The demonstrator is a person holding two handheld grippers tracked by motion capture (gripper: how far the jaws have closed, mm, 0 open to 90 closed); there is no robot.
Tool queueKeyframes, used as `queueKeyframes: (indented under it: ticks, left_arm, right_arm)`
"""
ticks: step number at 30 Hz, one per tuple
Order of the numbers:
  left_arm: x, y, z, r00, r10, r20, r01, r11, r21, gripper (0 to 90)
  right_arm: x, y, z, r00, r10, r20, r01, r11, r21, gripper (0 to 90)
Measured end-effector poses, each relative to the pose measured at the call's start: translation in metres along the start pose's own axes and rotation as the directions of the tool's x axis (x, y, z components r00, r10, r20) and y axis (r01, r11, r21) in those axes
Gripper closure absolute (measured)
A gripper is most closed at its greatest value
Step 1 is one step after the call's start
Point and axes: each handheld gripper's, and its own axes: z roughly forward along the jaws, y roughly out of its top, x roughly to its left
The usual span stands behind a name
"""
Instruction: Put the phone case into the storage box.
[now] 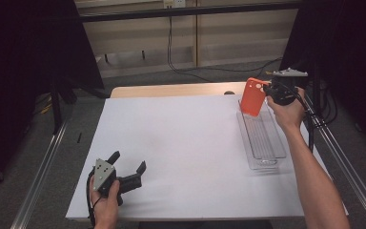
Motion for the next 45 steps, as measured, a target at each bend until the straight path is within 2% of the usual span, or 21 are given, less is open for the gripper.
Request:
queueKeyframes:
  ticks: [7, 18, 21, 25, 30, 37, 45]
  left_arm:
    - [0.001, 0.000, -0.001, 1.0000, -0.001, -0.001, 0.001, 1.0000, -0.002, 0.5]
    - [0.001, 0.000, -0.001, 1.0000, -0.007, 0.002, 0.007, 1.0000, -0.004, 0.5]
    - [0.001, 0.000, -0.001, 1.0000, -0.006, 0.001, 0.006, 1.0000, 0.000, 0.6]
    - [0.001, 0.000, 0.001, 1.0000, -0.006, 0.006, 0.006, 1.0000, 0.001, 0.6]
    - [0.000, 0.000, 0.003, 1.0000, -0.002, 0.010, 0.002, 1.0000, 0.006, 0.6]
    - [0.001, 0.000, 0.003, 1.0000, -0.003, 0.004, 0.003, 1.0000, 0.007, 0.6]
    - [0.003, -0.001, 0.000, 1.0000, -0.007, -0.001, 0.007, 1.0000, 0.005, 0.6]
  right_arm:
    - [0.005, -0.002, 0.006, 0.9990, -0.032, 0.029, 0.032, 0.999, 0.010, 82.4]
    - [0.009, -0.006, 0.010, 0.9977, -0.055, 0.041, 0.054, 0.998, 0.023, 82.4]
    - [0.009, -0.005, 0.011, 0.9974, -0.065, 0.031, 0.065, 0.998, 0.021, 82.3]
    - [0.007, 0.000, 0.011, 0.9960, -0.077, -0.046, 0.079, 0.996, 0.029, 81.8]
    - [0.003, 0.005, 0.017, 0.9920, -0.097, -0.081, 0.101, 0.994, 0.048, 81.4]
    - [-0.005, 0.009, 0.026, 0.9926, -0.076, -0.095, 0.082, 0.995, 0.058, 80.9]
    - [-0.010, 0.009, 0.031, 0.9941, -0.064, -0.087, 0.071, 0.995, 0.069, 79.4]
